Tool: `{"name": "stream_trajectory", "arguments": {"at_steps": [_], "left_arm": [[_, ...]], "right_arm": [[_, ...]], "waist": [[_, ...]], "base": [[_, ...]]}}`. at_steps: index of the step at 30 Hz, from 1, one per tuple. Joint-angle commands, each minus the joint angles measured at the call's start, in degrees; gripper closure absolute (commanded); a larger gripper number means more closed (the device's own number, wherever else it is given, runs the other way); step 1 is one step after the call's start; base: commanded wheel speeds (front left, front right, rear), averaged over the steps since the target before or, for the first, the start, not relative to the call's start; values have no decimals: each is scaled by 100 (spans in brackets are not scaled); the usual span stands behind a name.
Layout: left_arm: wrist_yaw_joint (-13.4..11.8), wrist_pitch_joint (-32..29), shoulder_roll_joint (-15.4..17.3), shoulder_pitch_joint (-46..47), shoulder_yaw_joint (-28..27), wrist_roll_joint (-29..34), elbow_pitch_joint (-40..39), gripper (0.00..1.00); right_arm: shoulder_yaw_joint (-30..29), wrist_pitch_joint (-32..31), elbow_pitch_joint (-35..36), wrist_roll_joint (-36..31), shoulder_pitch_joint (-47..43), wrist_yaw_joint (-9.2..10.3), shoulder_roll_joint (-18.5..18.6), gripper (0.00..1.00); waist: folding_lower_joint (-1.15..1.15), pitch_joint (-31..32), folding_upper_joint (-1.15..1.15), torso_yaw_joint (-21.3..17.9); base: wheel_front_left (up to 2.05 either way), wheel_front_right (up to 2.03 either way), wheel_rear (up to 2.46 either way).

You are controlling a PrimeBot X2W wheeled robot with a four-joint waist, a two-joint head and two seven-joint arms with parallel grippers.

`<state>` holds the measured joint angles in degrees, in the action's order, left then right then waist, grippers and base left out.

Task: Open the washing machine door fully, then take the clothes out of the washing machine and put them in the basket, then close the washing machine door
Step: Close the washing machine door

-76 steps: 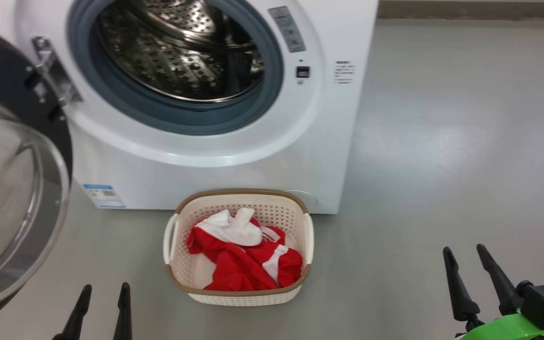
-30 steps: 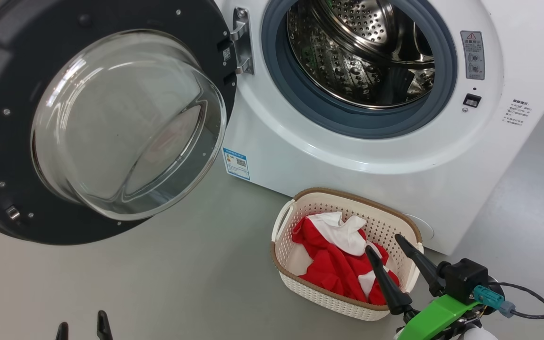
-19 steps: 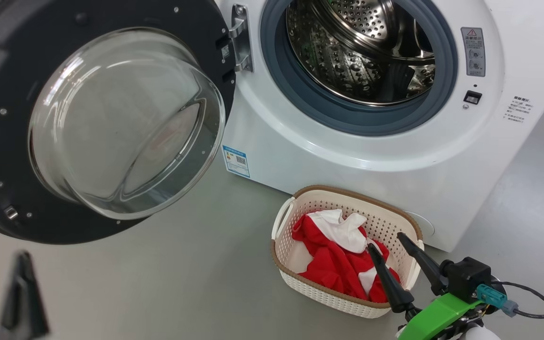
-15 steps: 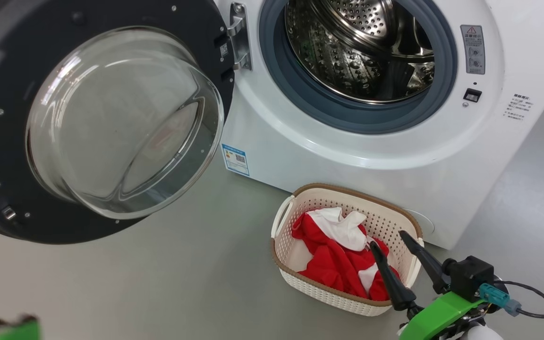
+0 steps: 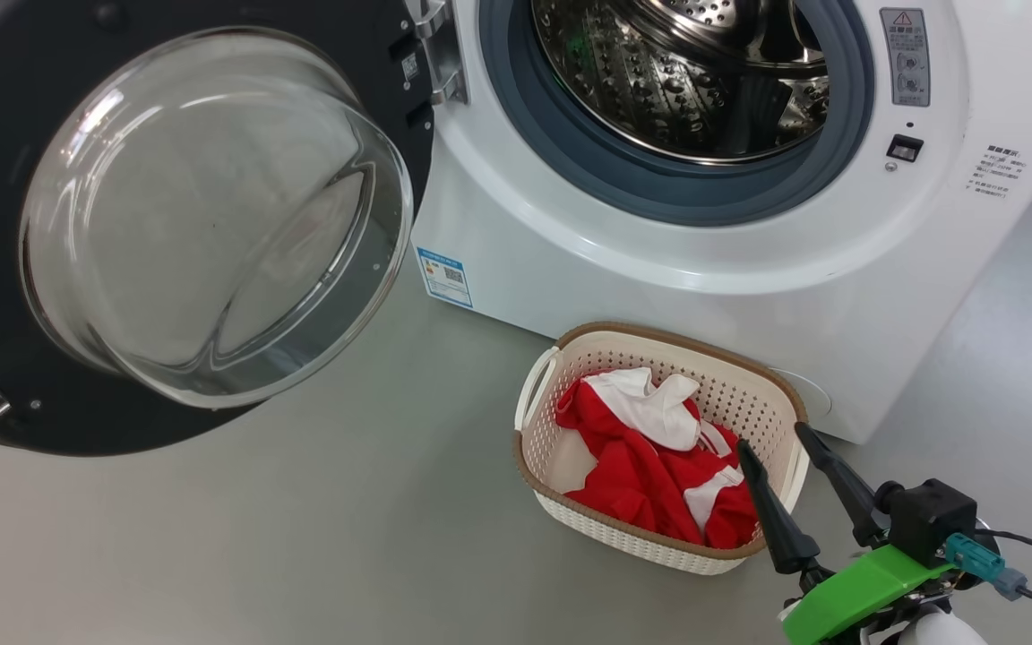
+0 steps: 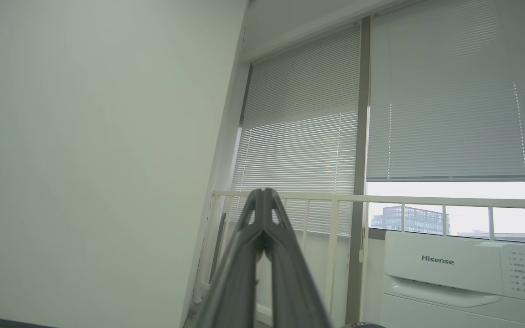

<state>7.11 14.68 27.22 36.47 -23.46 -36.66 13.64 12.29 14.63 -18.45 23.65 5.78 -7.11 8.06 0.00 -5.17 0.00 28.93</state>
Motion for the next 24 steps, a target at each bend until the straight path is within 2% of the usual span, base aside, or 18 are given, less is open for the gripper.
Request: {"name": "stream_trajectory", "arguments": {"at_steps": [1,6,14,20,24], "left_arm": [[35,-71,555,309,-66,-169,205,100],[36,-609,1074,1106,360,-995,1576,100],[37,-2196,1435,1873,793,-2116,3449,100],[37,-3071,1572,2109,963,-2578,4046,100],[37,-3558,1510,2103,1103,-2815,4170,100]], "right_arm": [[70,37,163,-74,-19,-37,-8,0],[-60,37,245,-139,-109,-37,-19,0],[-102,37,334,-222,-136,-37,36,0],[-84,37,376,-281,-38,-37,123,0],[-116,37,405,-313,24,-37,176,0]], "waist": [[0,-36,0,-4],[0,-125,0,-8],[0,-360,0,-119],[0,-653,0,-184],[0,-837,0,-180]], "base": [[0,0,0],[0,0,0],[0,0,0],[0,0,0],[0,0,0]]}}
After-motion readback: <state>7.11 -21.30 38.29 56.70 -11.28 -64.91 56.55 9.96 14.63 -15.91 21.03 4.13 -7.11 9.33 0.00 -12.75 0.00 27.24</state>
